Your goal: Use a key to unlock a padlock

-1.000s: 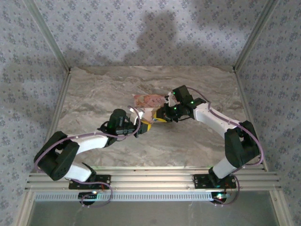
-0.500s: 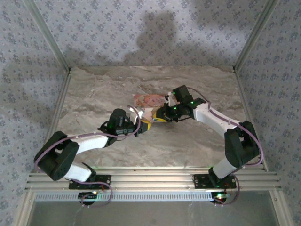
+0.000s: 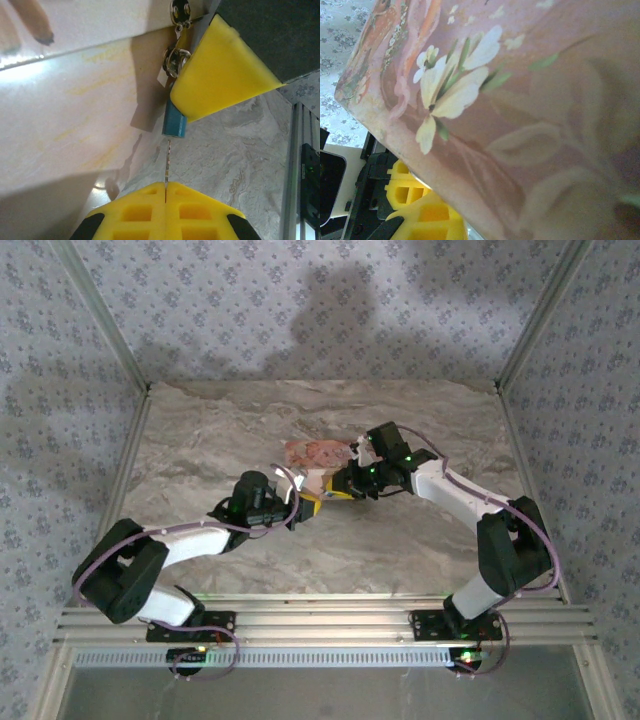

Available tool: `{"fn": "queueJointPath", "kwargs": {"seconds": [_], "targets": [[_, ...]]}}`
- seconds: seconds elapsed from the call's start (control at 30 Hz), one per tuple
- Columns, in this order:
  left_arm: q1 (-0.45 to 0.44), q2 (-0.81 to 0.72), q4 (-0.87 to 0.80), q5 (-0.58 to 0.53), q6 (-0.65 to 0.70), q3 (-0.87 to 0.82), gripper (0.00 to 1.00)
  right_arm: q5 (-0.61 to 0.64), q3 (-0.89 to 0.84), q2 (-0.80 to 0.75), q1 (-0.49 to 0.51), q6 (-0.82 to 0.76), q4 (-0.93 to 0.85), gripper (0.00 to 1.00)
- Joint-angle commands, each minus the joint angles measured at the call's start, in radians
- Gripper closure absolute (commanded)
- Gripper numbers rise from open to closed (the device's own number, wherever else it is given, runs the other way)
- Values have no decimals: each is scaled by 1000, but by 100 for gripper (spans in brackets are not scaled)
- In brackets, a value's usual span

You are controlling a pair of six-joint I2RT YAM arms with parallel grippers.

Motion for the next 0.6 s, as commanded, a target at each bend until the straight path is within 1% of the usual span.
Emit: {"fn": "queueJointPath", "kwargs": {"seconds": [0.0,0.33,0.57], "targets": [[-6,-11,30,-10,14,28,100,-40,8,-28,4,9,42,100],[-8,10,66,-6,3,23,100,-38,8,-24,9,27,60,100],[-8,-12,81,-11,2,-5,100,-32,27,-20,9,33,42,100]]}}
